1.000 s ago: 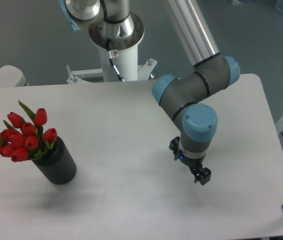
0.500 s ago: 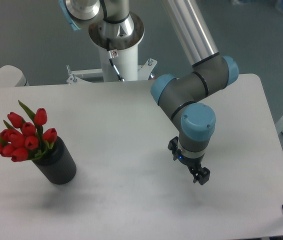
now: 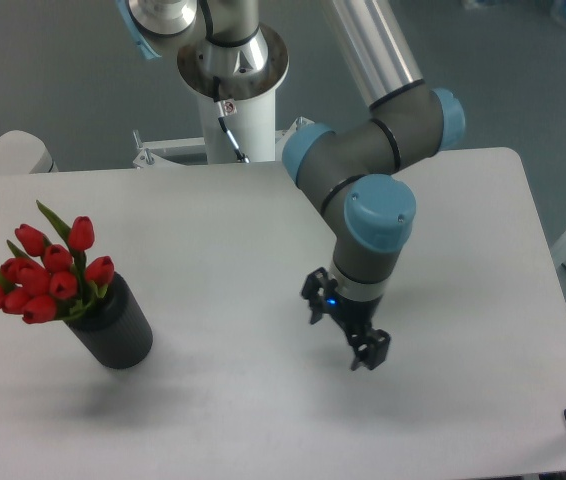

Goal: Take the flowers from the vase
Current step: 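Move the open gripper toward the red tulips in the black vase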

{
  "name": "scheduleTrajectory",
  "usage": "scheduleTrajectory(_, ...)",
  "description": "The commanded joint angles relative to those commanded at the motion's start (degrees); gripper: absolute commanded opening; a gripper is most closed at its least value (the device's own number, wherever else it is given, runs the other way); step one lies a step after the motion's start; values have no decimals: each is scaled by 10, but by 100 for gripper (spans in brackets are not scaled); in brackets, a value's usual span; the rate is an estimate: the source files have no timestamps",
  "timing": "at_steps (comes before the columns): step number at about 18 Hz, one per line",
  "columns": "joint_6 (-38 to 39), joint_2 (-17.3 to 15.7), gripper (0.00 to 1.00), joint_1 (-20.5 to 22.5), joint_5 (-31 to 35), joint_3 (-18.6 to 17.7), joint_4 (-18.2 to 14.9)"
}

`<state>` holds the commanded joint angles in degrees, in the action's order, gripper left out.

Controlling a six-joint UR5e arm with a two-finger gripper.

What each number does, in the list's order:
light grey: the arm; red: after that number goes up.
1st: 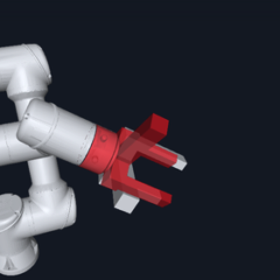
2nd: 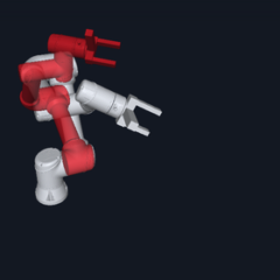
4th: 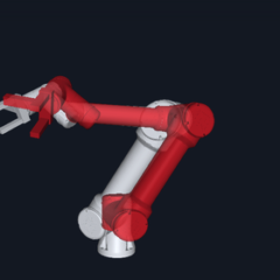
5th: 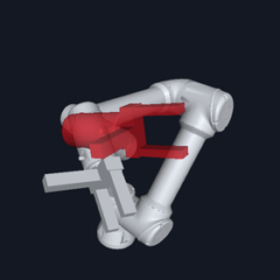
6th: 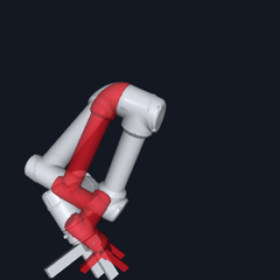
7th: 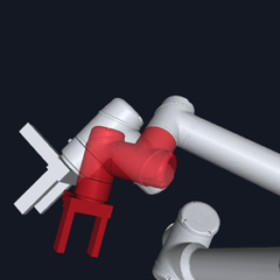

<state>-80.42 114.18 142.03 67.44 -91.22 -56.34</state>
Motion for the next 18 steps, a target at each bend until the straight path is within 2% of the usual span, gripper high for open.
scheduleTrajectory(4, 0, -33, 100, 8, -113, -29, -2)
scheduleTrajectory(7, -3, -46, 100, 15, -150, -49, -2)
scheduleTrajectory(9, 2, -68, 100, 17, -179, -65, -3)
scheduleTrajectory(13, 2, -96, 100, 16, -265, -117, -3)
scheduleTrajectory(15, 1, -101, 100, 18, -298, -140, -2)
scheduleTrajectory(18, 3, -101, 100, 18, -335, -146, -3)
